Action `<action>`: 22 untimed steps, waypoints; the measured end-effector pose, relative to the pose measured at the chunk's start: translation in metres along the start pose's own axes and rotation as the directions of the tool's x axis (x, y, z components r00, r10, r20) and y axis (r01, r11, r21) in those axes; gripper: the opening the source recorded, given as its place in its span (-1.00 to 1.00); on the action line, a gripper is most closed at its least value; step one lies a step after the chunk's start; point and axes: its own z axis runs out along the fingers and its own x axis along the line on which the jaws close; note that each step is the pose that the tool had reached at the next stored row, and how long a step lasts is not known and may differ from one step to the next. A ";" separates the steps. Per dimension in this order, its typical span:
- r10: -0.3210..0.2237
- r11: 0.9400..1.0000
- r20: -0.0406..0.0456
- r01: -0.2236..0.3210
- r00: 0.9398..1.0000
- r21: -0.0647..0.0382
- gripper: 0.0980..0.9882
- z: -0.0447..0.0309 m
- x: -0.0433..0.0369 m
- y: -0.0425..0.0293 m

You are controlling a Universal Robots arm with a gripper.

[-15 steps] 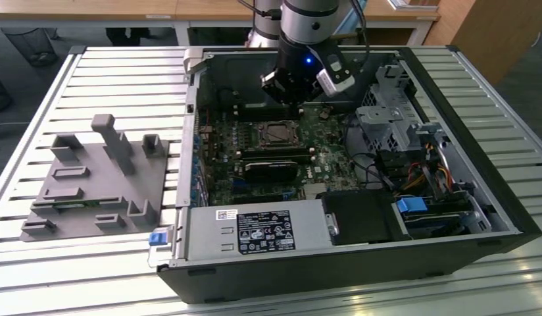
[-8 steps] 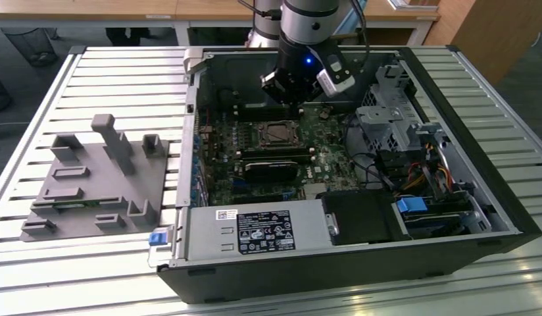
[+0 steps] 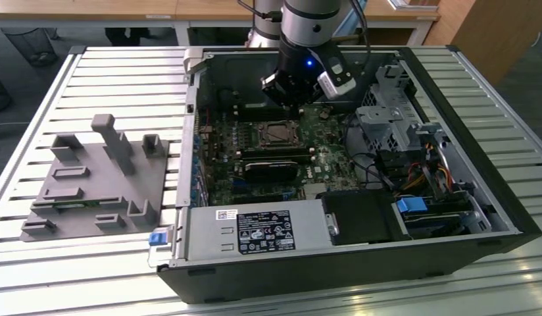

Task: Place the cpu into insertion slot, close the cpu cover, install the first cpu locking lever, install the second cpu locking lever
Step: 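Install the second cpu locking lever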

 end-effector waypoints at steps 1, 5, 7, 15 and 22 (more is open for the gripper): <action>0.000 1.000 0.000 0.000 1.000 0.000 -0.98 0.0000 0.0000 -0.0001; 0.000 1.000 0.000 0.000 1.000 0.000 -0.98 -0.0001 0.0000 -0.0008; 0.000 1.000 0.000 0.000 1.000 0.000 -0.98 -0.0001 0.0001 -0.0013; 0.000 1.000 0.000 0.000 1.000 0.000 -0.98 0.0001 0.0002 -0.0035; 0.000 1.000 0.000 0.000 1.000 0.000 -0.98 0.0003 0.0003 -0.0050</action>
